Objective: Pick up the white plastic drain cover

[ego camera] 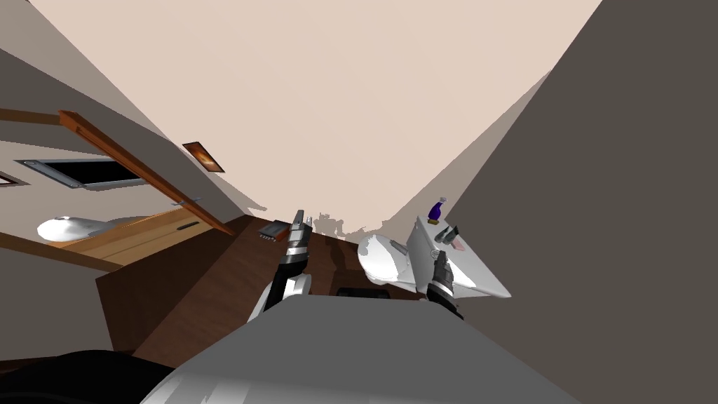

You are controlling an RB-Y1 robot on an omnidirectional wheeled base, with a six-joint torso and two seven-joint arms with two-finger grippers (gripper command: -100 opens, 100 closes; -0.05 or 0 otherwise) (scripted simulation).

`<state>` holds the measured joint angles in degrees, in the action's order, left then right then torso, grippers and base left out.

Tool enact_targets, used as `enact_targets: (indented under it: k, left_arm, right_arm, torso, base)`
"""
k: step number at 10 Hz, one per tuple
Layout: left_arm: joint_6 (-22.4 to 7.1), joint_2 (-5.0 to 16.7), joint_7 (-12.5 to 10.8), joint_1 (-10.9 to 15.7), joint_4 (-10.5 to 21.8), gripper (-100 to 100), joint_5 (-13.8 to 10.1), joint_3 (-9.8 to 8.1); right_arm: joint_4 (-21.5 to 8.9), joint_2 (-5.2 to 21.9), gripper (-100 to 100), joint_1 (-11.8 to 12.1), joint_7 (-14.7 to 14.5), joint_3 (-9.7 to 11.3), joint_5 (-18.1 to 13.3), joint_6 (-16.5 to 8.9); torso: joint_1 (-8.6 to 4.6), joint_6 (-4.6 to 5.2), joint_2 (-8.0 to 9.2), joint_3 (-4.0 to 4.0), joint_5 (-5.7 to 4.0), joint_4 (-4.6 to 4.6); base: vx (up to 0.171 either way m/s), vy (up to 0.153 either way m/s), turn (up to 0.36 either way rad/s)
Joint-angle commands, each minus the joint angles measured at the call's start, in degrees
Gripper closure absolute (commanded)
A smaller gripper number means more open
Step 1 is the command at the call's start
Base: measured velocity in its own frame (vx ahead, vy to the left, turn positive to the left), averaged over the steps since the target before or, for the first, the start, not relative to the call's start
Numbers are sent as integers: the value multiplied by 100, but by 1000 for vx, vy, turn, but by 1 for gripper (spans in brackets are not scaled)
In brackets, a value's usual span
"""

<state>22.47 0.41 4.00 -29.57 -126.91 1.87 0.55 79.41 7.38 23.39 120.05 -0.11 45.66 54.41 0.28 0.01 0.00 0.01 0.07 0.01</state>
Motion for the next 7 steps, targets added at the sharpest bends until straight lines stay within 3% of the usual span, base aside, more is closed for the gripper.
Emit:
enact_targets:
  k: [1, 7]
  left_arm:
    - [0, 0, 0, 0, 0, 0, 0, 0]
    - [0, 0, 0, 0, 0, 0, 0, 0]
  right_arm:
    - [-126, -29, -100, 26, 221, 20, 73, 57]
    - [-456, -38, -100, 149, 895, 60, 348, 104]
  torso:
    - [0, 0, 0, 0, 0, 0]
    - [-3, 0, -1, -1, 0, 0]
  base:
    - [2, 50, 19]
    - [6, 54, 20]
